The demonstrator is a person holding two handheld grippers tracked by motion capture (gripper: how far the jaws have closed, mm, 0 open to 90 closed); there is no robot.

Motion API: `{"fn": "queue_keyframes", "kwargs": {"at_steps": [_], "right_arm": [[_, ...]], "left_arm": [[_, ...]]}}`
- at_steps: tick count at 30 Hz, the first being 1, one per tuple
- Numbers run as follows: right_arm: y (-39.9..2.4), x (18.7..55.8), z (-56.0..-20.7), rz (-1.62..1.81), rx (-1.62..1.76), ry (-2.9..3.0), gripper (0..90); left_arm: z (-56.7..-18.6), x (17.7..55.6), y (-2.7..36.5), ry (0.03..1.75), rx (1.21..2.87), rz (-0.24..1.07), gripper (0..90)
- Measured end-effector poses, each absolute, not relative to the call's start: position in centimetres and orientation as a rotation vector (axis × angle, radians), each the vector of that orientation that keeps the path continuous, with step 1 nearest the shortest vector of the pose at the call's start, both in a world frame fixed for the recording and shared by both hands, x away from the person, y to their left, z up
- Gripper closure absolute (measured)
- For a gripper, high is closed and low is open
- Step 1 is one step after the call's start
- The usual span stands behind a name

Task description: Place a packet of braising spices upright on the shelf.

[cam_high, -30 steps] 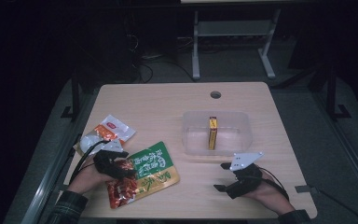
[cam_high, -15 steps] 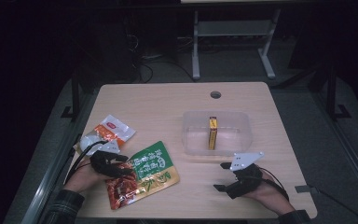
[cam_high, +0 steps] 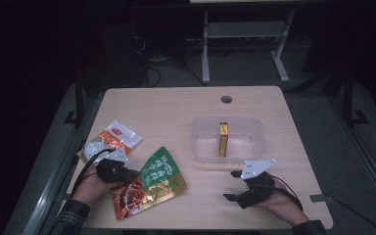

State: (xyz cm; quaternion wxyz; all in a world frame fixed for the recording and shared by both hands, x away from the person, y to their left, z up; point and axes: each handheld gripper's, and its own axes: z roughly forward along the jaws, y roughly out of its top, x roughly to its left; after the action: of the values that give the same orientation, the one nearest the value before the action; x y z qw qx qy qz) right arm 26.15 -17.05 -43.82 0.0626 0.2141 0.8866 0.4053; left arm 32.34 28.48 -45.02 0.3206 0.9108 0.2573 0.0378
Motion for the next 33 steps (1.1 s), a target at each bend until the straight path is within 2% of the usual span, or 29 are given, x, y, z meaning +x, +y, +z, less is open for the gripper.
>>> {"fn": "queue_keyframes", "kwargs": {"at_steps": [11,18,24,33], "right_arm": [[-16.9,25.9,-44.0,1.276,0.719,2.681,20.0],[-16.4,25.9,-43.7,1.363,0.743,2.633,27.1],[-15.0,26.4,-43.2,1.449,0.742,2.600,28.6],[-13.4,27.1,-42.5,1.601,0.736,2.547,28.5]], "left_arm": [[-42.7,32.1,28.4,0.742,2.171,0.084,89.5],[-41.0,31.4,27.5,0.731,2.047,0.112,89.6],[-39.9,30.7,26.3,0.717,1.941,0.116,89.7],[-39.2,30.0,23.8,0.694,1.880,0.139,89.7]]}}
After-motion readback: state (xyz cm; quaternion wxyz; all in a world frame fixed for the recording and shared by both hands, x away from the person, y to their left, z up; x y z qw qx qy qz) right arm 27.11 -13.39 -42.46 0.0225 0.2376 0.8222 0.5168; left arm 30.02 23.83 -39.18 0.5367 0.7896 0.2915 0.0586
